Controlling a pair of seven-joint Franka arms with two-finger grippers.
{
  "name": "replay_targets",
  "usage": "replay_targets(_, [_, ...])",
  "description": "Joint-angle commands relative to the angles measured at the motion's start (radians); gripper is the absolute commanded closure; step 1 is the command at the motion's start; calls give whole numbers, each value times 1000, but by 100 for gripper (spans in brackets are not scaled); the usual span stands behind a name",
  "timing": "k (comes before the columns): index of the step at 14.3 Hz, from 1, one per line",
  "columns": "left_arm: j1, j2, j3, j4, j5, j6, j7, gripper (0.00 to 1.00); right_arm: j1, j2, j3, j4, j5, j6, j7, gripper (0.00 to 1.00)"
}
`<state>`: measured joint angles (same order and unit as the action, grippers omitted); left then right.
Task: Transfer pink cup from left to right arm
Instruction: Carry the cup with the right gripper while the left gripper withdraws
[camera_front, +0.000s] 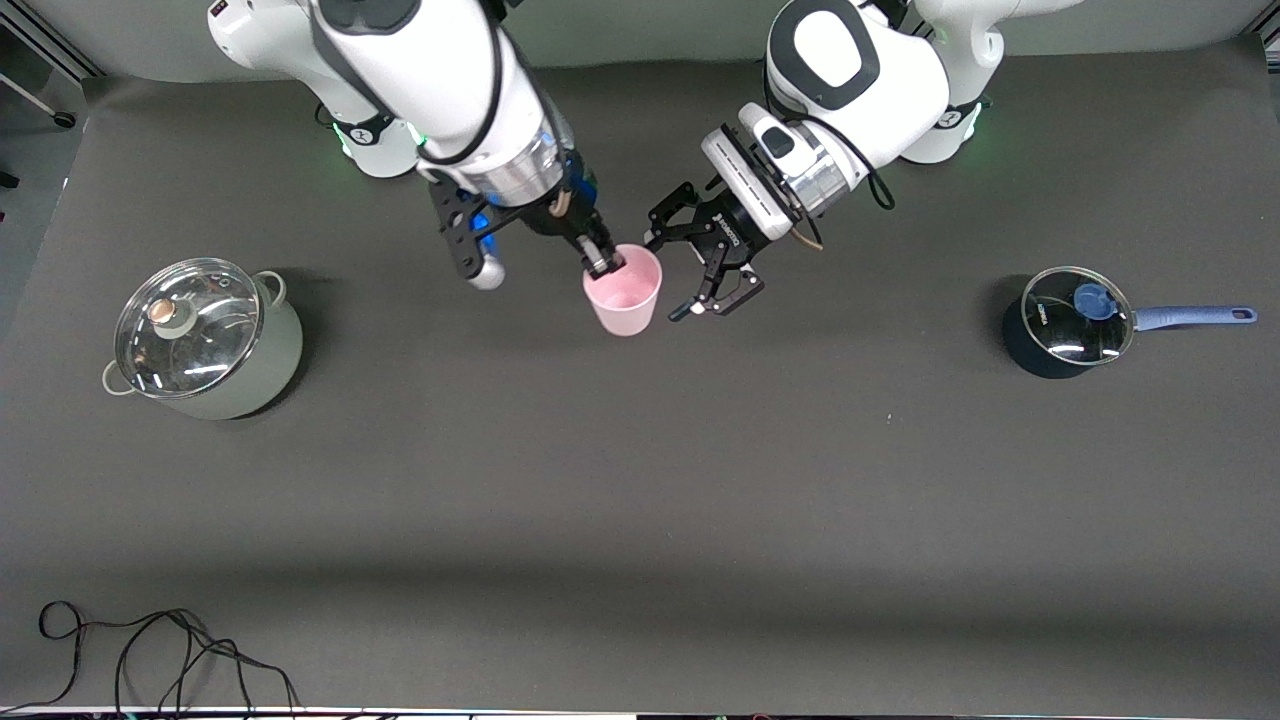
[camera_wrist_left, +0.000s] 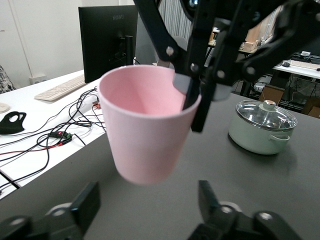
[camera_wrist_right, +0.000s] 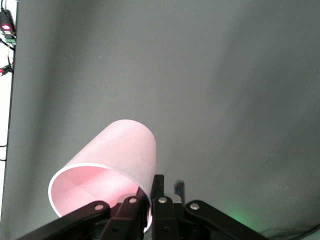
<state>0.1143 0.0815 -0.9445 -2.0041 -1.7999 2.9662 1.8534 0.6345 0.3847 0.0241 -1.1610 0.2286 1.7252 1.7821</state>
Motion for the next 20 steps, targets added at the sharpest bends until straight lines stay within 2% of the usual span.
replay_targets(1, [1, -2, 6, 14, -13, 7, -51, 1, -39, 11, 0, 34, 6, -27, -90, 100])
replay_targets(4, [13, 32, 41, 42, -4, 8, -85, 1, -93, 5, 0, 15, 9, -45, -264, 100])
replay_targets(7, [100, 85, 43, 39, 26, 1, -89, 1, -171, 5, -1, 11, 0, -151, -496, 100])
replay_targets(8, [151, 112, 38, 39, 49, -27, -91, 1, -200, 5, -1, 11, 0, -183, -566, 100])
replay_targets(10, [235, 141, 44, 35, 76, -163, -92, 1, -272, 2, 0, 0, 5, -234, -673, 100])
replay_targets(11, [289, 161, 43, 27, 126, -232, -94, 1, -315, 0, 0, -18, 11, -249, -738, 100])
replay_targets(13, [399, 172, 44, 7, 273, -400, -166, 1, -378, -9, -1, -46, 5, -283, -895, 100])
replay_targets(16, [525, 173, 46, 31, 654, -635, -493, 1, -403, -12, -53, -103, -6, -288, -1085, 100])
replay_targets(17, [562, 172, 47, 51, 750, -706, -579, 1, -403, -9, -79, -132, -29, -277, -1145, 100])
replay_targets(20, [657, 153, 49, 57, 955, -872, -712, 1, -414, -7, -90, -221, -124, -234, -1317, 100])
